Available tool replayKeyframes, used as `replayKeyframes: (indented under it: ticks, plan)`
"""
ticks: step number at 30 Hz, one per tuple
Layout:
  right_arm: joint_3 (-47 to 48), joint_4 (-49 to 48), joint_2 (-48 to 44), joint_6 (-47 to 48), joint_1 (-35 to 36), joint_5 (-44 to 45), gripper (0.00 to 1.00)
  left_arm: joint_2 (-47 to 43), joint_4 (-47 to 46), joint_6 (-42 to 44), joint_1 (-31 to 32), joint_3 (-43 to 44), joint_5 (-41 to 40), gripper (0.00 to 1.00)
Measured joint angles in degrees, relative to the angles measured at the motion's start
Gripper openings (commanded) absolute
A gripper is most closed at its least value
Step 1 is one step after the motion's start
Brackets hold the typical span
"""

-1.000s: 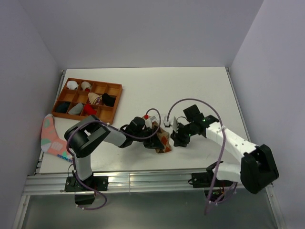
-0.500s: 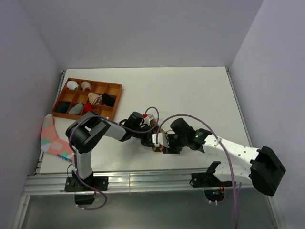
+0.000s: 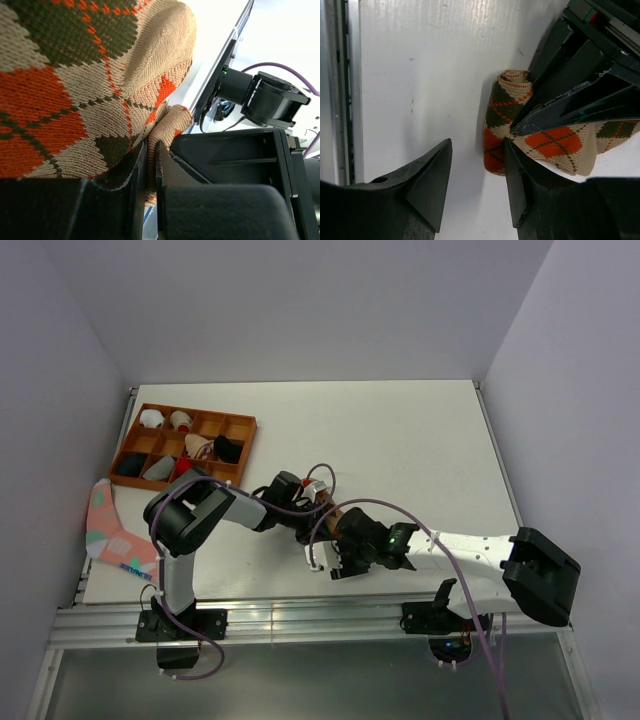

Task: Roll the socks
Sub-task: Roll the sock at the center of the board.

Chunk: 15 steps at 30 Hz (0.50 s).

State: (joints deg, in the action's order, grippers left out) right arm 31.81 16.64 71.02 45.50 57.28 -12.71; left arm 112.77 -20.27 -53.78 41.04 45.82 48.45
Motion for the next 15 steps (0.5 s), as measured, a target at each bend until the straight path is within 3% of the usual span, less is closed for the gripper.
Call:
replayKeyframes:
  ticks: [15]
  plan:
    - [-0.02,-5.05,3.8,0.0,1.36,4.83,0.48,0.22,0.24,0.52,-0.79,-0.28,1.18,0.0]
